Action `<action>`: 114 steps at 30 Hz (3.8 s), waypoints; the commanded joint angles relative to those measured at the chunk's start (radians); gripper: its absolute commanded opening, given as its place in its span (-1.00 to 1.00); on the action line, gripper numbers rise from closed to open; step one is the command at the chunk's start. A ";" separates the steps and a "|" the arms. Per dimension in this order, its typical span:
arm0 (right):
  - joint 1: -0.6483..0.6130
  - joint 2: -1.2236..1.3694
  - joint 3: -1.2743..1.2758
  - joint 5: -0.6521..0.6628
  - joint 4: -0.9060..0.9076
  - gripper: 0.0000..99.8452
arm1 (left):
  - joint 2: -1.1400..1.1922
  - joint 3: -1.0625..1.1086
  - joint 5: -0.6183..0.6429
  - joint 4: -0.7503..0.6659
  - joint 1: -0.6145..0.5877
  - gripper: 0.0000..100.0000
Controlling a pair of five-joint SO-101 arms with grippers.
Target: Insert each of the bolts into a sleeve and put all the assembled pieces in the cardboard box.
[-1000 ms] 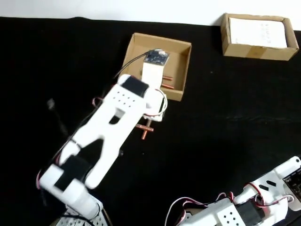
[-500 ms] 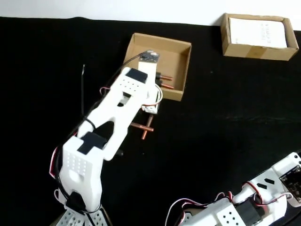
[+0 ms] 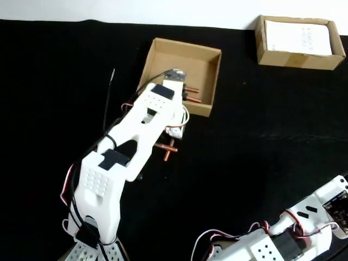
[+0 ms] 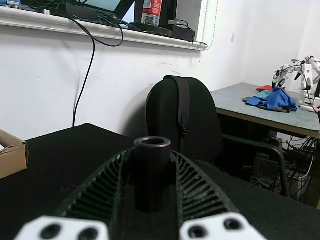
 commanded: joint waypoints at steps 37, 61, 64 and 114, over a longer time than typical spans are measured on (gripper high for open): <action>-1.109 -0.008 -0.440 -0.172 0.886 -0.99 | -1.107 -0.409 -0.018 0.321 0.297 -0.98; -1.268 -0.008 -0.438 -0.092 0.891 -0.99 | -1.632 0.719 -0.021 -0.091 0.168 -0.98; -1.268 -0.008 -0.438 -0.092 0.891 -0.99 | -1.658 0.923 -0.020 -0.404 0.156 -0.98; -1.264 -0.008 -0.268 -0.092 0.529 -0.99 | -1.377 0.908 -0.011 -0.993 0.351 -0.98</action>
